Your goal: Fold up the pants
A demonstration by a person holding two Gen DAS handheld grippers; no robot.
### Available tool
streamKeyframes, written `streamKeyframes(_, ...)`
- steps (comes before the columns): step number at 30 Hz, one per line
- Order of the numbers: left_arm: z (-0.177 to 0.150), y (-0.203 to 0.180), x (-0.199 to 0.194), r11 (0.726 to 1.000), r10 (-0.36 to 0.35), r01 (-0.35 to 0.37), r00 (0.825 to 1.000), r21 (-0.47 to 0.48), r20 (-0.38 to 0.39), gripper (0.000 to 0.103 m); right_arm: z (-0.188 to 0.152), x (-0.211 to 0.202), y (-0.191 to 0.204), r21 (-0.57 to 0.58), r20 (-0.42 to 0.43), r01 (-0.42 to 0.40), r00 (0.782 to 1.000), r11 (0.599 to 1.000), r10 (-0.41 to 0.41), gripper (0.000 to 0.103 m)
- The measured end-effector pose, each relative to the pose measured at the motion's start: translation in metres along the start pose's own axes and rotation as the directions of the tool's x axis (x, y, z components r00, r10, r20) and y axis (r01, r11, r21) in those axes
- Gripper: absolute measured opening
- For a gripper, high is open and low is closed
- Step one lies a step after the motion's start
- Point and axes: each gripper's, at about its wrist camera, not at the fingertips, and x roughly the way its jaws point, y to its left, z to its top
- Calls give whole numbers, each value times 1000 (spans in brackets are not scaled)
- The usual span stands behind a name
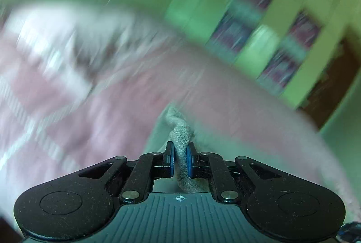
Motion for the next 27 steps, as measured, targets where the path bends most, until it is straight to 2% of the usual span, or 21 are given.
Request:
streamKeyframes(2,-8,10,-3,999,-31,32,999,-11,28,14,0,0,-1,6,-3,-3,1000,1000,4,24)
streamKeyframes(5,-9,7,-11,1000,-23,23,998,-6,57,21,2,-3,-1,6,2,-8,1000,1000,8,27)
streamKeyframes(7,-9,-6,-21,998,33,-37,996,44,89,29,3,-7,0,7,17,-4,1000,1000,4,27)
streamKeyframes(9,-11,-27,-34,978,126,-149,980,145,153,46,5,-16,2,-4,53,13,998,1000,-13,28)
streamKeyframes(10,-14,-38,-39,963,151,-185,972,194,181,62,6,-19,4,-13,70,25,997,1000,-24,28)
streamKeyframes(11,-17,-51,-41,945,162,-211,965,249,205,74,8,-23,7,-31,90,42,995,999,-39,28)
streamKeyframes(12,-19,-64,-41,924,155,-217,965,313,211,78,9,-26,12,-57,108,62,993,996,-56,28)
streamKeyframes(14,-27,-87,-32,890,133,-200,973,410,187,78,14,-27,22,-116,133,105,987,988,-89,29)
streamKeyframes(16,-36,-109,-19,869,107,-160,985,469,139,79,20,-24,31,-165,143,138,983,976,-115,29)
streamKeyframes(18,-44,-123,-3,858,121,-137,991,494,64,79,27,-16,42,-228,152,201,974,953,-169,29)
streamKeyframes(19,-51,-129,8,844,144,-134,989,519,21,79,31,-11,48,-264,160,237,967,935,-200,29)
streamKeyframes(20,-57,-133,17,826,165,-136,986,546,-4,86,35,-6,55,-304,169,275,958,912,-232,35)
streamKeyframes(21,-69,-139,20,800,179,-148,984,582,3,90,38,-1,61,-344,180,313,947,885,-265,40)
streamKeyframes(22,-77,-141,20,791,178,-159,984,591,27,94,40,5,67,-385,192,346,937,855,-293,50)
streamKeyframes(23,-80,-141,20,797,175,-161,984,583,33,95,43,12,71,-426,197,371,928,825,-316,51)
streamKeyframes(24,-80,-140,19,807,170,-156,985,570,29,95,44,17,72,-452,194,385,923,805,-333,49)
streamKeyframes(25,-79,-140,17,813,165,-149,986,563,23,96,46,20,70,-466,188,388,922,795,-339,28)
streamKeyframes(26,-79,-139,16,817,161,-144,987,558,19,96,50,22,63,-455,164,380,925,805,-344,0)
streamKeyframes(27,-80,-140,16,820,160,-142,987,555,17,96,53,23,55,-431,137,369,929,823,-345,0)
